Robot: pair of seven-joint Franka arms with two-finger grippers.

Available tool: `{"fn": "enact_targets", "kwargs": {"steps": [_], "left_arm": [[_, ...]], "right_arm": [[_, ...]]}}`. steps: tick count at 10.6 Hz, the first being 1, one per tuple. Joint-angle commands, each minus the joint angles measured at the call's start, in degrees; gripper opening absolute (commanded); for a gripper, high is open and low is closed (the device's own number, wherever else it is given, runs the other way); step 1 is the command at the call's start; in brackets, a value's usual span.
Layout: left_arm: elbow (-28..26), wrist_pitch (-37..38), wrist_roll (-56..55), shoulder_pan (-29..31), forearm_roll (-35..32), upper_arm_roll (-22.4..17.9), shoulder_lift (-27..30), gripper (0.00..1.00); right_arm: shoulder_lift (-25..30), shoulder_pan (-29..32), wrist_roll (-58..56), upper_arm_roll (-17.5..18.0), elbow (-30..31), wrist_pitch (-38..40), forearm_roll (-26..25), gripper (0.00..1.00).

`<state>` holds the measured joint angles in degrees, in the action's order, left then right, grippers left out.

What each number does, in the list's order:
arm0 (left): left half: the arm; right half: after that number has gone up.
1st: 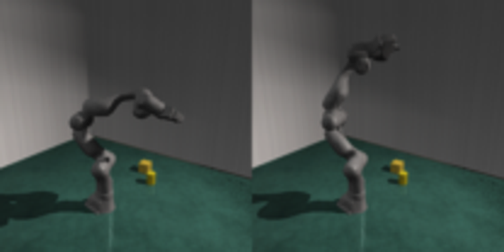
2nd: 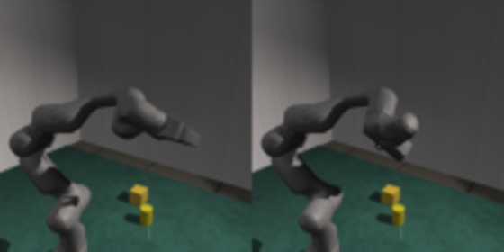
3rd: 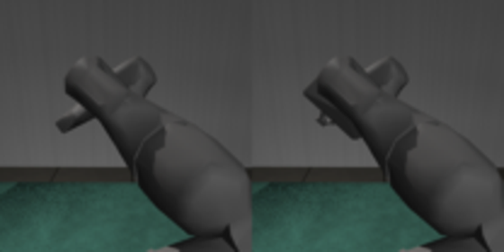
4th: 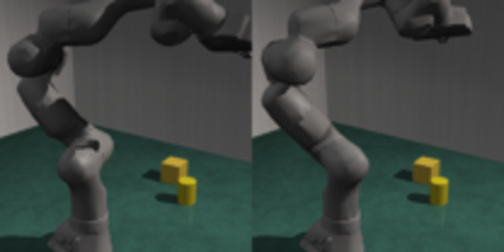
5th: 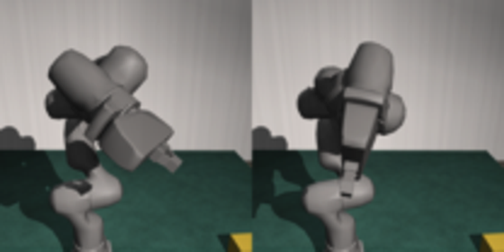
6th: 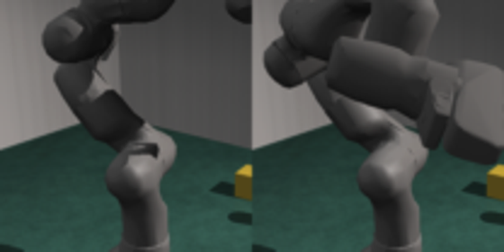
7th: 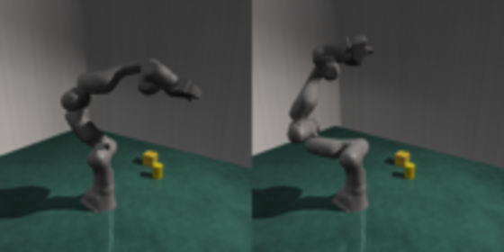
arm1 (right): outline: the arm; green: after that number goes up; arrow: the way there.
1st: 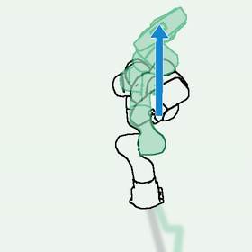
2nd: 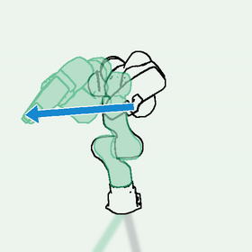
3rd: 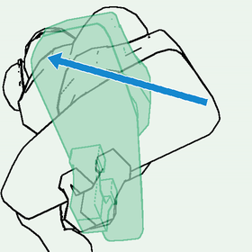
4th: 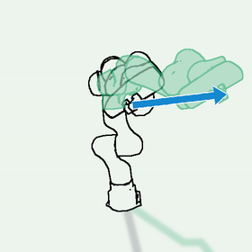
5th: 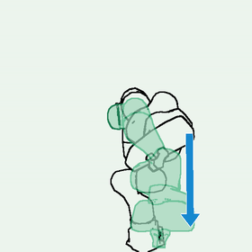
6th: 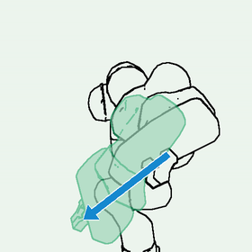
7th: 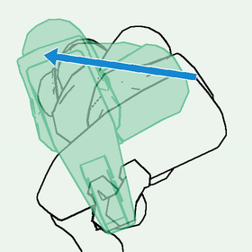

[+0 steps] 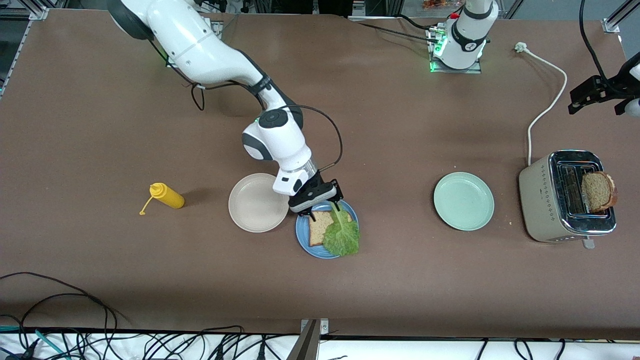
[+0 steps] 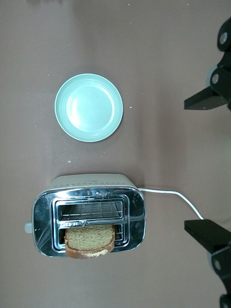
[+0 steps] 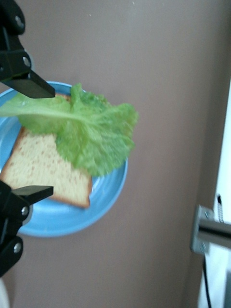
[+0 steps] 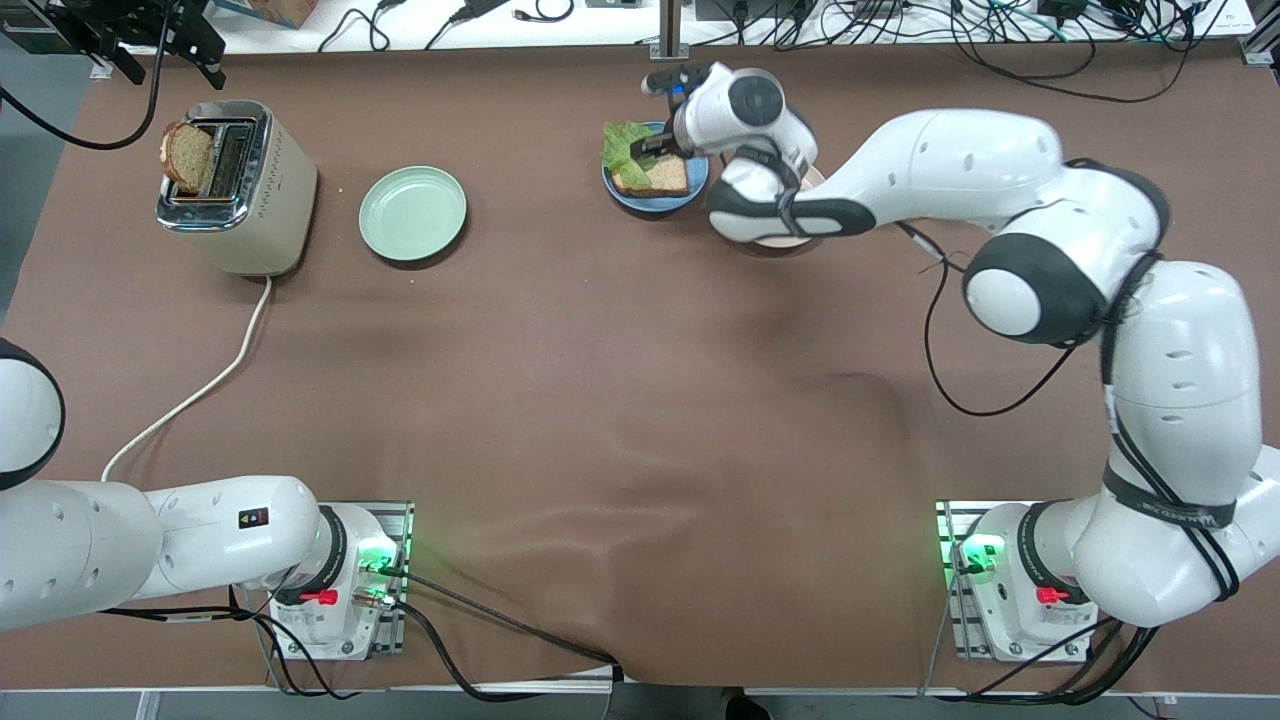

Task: Make sandwich in blue plate with both arms
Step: 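Move the right gripper back toward the yellow squeeze bottle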

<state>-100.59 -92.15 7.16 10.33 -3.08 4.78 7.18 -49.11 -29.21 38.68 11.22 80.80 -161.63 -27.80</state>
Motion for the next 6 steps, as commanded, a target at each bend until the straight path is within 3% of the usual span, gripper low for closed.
{"fn": "enact_targets", "kwargs": {"steps": [1, 4, 6], "left_arm": [[1.36, 0.21, 0.05, 0.57, 1.5, 0.23, -0.59, 1.0], [1.36, 0.21, 0.05, 0.57, 1.5, 0.23, -0.59, 1.0], [1.36, 0.21, 0.05, 0.57, 1.5, 0.23, -0.59, 1.0]], "right_arm": [[11.11, 0.46, -2.19, 0.47, 2.78, 18.39, 3.44, 0.83], [18.85, 4.4, -18.93, 0.21, 2.87, 34.49, 16.42, 0.82], [23.95, 8.53, -27.04, 0.12, 4.44, 42.33, 18.13, 0.82]]}}
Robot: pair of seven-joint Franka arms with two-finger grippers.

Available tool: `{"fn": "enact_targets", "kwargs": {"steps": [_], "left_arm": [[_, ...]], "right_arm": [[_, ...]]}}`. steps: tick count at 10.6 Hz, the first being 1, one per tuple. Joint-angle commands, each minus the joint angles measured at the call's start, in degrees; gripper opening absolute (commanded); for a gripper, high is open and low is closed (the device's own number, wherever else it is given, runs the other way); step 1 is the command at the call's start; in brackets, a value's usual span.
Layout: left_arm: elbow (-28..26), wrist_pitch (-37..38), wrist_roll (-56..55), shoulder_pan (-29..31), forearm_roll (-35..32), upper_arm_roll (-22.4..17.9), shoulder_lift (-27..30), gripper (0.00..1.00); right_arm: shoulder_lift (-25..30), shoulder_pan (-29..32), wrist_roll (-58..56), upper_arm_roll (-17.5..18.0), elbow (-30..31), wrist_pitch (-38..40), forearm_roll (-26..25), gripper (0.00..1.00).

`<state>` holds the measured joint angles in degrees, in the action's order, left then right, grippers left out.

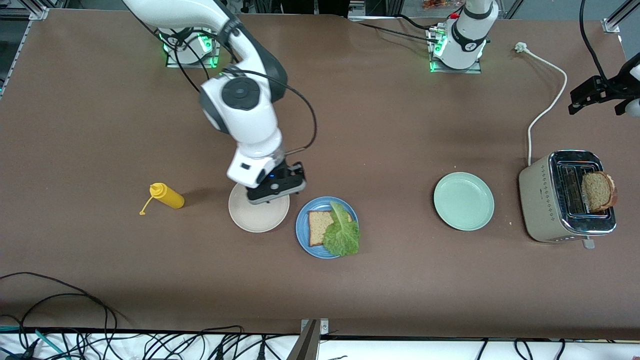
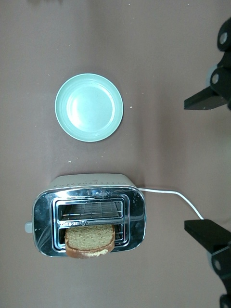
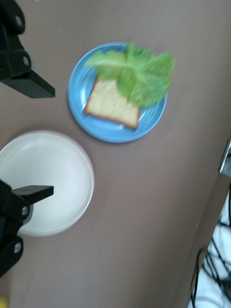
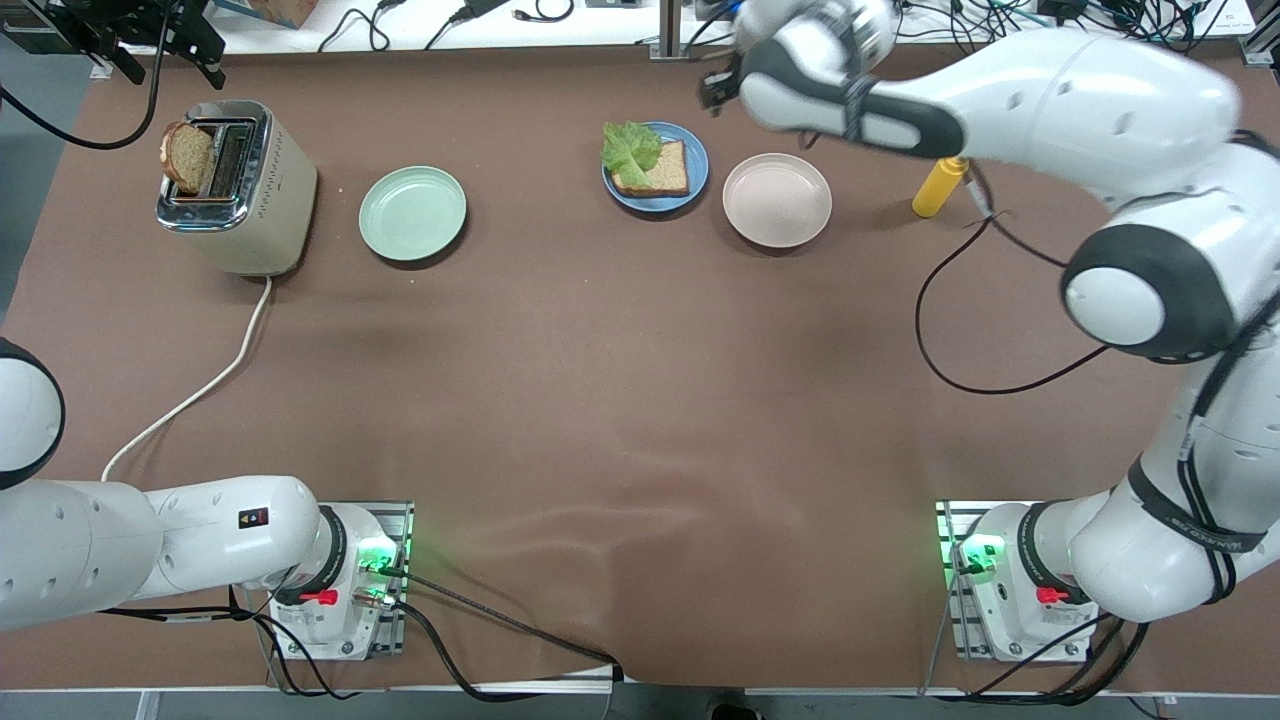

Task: Make sandwich in blue plate with both arms
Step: 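Move the right gripper back toward the yellow squeeze bottle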

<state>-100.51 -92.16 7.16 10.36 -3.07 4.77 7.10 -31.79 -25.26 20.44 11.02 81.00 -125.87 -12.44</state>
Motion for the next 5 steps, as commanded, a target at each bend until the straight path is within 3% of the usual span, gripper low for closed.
{"fn": "enact_targets", "kwargs": {"steps": [1, 5], "left_arm": [[1.28, 0.23, 0.05, 0.62, 1.49, 0.24, -0.51, 1.0], [1.28, 0.23, 0.05, 0.63, 1.49, 0.24, -0.51, 1.0]], "right_arm": [[9.7, 6.86, -13.8, 0.32, 7.56, 6.95, 3.82, 0.82], [20.79, 16.36, -32.52, -0.56, 21.01, 6.51, 8.56, 0.82]]}}
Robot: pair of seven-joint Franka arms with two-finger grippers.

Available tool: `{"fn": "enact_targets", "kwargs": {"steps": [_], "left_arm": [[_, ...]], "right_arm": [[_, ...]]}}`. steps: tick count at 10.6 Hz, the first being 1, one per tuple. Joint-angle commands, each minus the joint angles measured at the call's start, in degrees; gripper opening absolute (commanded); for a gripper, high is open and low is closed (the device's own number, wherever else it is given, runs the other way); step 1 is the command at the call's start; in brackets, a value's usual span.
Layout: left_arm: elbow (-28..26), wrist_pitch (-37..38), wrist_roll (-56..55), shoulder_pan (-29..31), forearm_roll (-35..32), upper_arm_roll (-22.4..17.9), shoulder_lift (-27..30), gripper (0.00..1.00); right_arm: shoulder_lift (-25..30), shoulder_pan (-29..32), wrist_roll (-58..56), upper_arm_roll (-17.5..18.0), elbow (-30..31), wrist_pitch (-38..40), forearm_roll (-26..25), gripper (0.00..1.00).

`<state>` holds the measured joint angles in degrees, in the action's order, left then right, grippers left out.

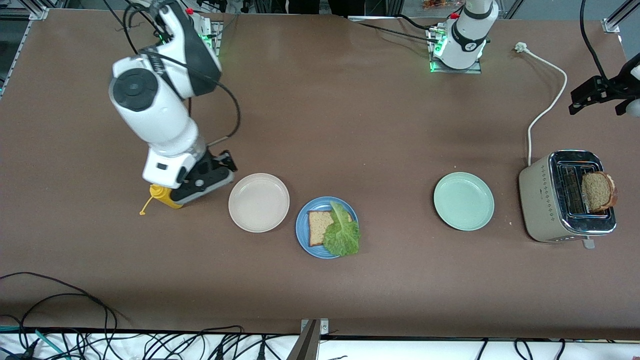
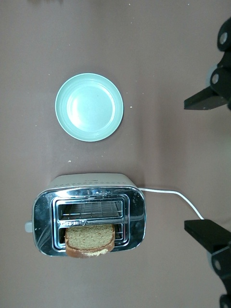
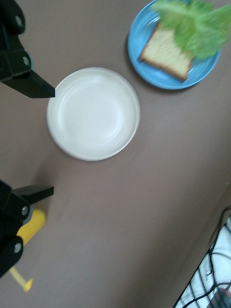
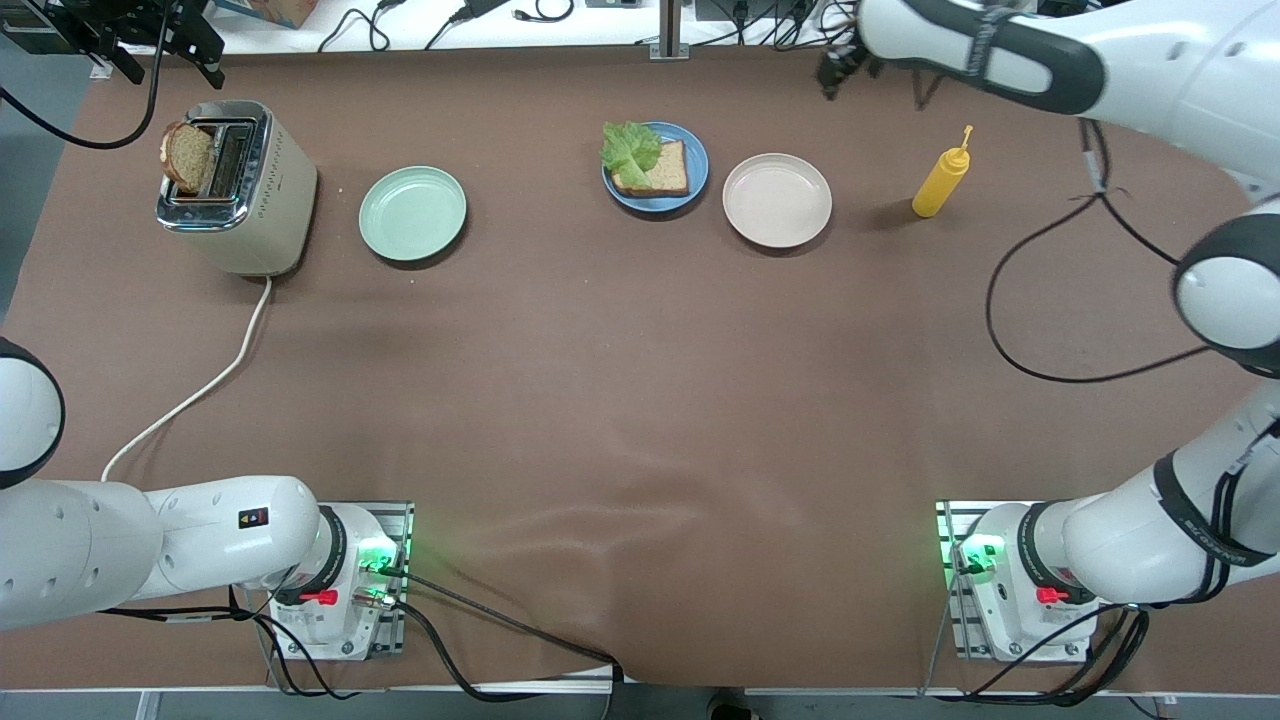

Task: Make sandwich in blue plate with both arms
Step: 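Move the right gripper back toward the yellow squeeze bottle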

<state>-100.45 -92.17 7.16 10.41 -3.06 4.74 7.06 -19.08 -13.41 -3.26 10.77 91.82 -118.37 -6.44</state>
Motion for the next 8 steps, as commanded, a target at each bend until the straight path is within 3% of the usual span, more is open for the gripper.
{"fn": "enact_targets", "kwargs": {"steps": [1, 4, 8], "left_arm": [[1.22, 0.23, 0.05, 0.75, 1.57, 0.27, -0.47, 1.0], [1.22, 0.23, 0.05, 0.84, 2.27, 0.27, -0.56, 1.0], [1.22, 0.23, -0.04, 0.93, 2.27, 0.27, -0.73, 1.0]], "right_arm": [[10.01, 5.31, -14.35, -2.75, 12.39, -1.16, 4.48, 0.83], [14.07, 5.32, -32.11, -12.51, 18.73, -3.88, 13.36, 0.83], [14.34, 5.32, -51.45, -19.99, 26.37, -13.08, 20.49, 0.83]]}}
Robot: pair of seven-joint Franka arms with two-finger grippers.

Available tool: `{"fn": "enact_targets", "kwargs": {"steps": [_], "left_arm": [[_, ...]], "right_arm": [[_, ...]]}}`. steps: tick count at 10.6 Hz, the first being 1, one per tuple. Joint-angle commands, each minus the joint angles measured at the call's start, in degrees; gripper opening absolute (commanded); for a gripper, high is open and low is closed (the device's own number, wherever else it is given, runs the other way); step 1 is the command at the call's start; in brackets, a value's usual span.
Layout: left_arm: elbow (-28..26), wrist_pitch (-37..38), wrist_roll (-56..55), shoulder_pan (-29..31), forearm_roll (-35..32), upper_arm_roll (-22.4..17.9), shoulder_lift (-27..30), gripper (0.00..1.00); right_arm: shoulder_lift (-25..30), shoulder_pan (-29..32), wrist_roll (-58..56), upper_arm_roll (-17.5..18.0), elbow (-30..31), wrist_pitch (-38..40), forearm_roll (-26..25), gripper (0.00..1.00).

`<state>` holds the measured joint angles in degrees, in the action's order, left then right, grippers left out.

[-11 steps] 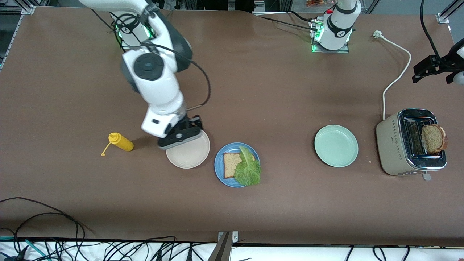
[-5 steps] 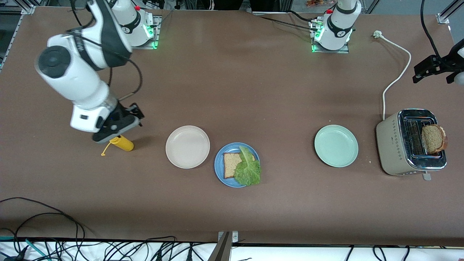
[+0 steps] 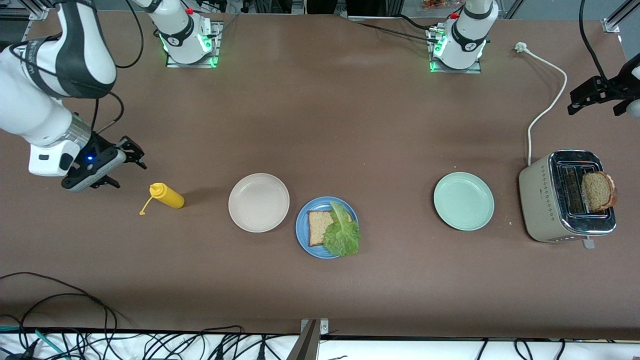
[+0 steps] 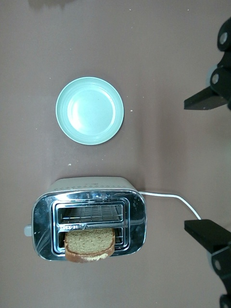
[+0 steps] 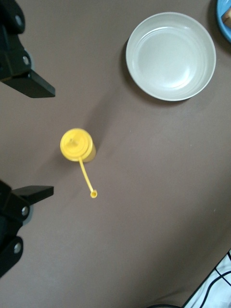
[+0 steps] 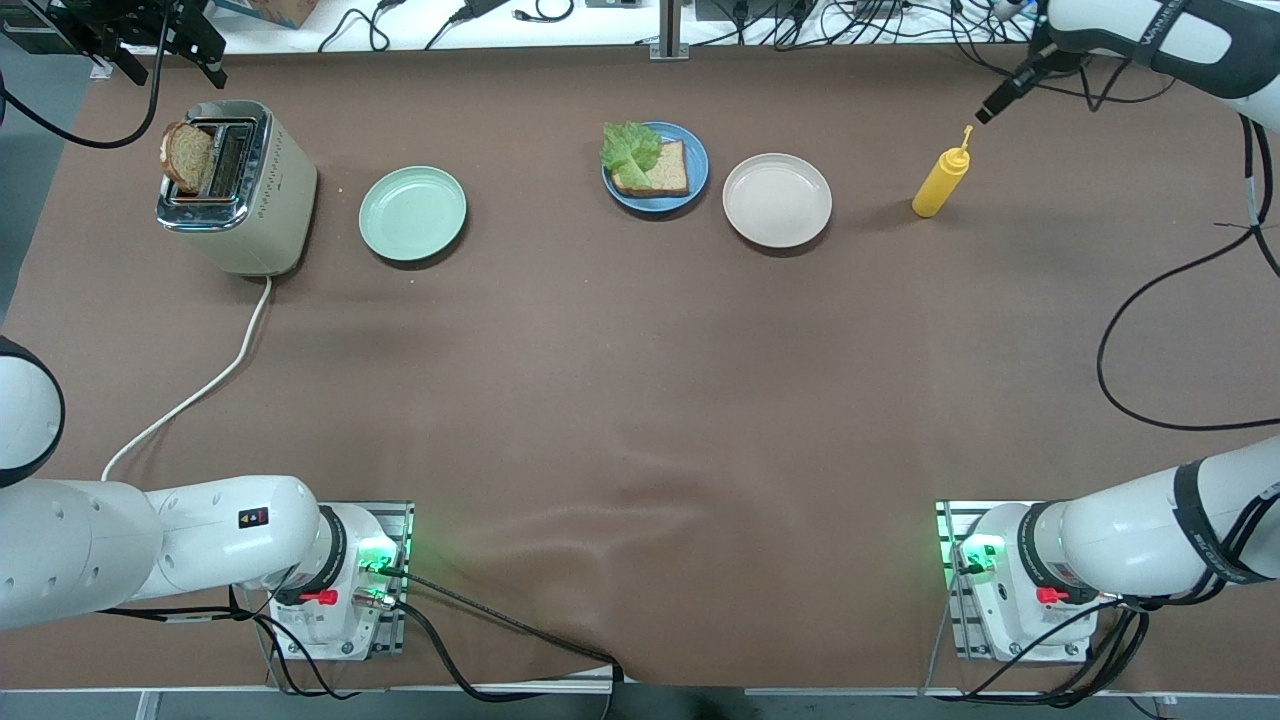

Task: Make sandwich in blue plate with both arms
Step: 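Move the right gripper back toward the yellow squeeze bottle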

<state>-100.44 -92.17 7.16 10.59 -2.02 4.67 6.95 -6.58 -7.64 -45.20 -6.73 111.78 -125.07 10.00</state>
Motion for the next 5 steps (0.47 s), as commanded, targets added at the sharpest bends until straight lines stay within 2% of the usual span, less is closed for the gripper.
{"fn": "enact_targets", "kwargs": {"steps": [1, 5], "left_arm": [[1.21, 0.24, -0.04, 0.75, 1.23, 0.34, -0.62, 1.0], [1.21, 0.24, 0.05, 0.75, 1.23, 0.34, -0.62, 1.0]], "right_arm": [[1.83, -0.45, -14.51, -3.8, 8.18, -8.33, 7.02, 0.83], [-1.24, -0.1, -39.03, -8.38, 10.3, -8.35, 28.35, 0.83]]}}
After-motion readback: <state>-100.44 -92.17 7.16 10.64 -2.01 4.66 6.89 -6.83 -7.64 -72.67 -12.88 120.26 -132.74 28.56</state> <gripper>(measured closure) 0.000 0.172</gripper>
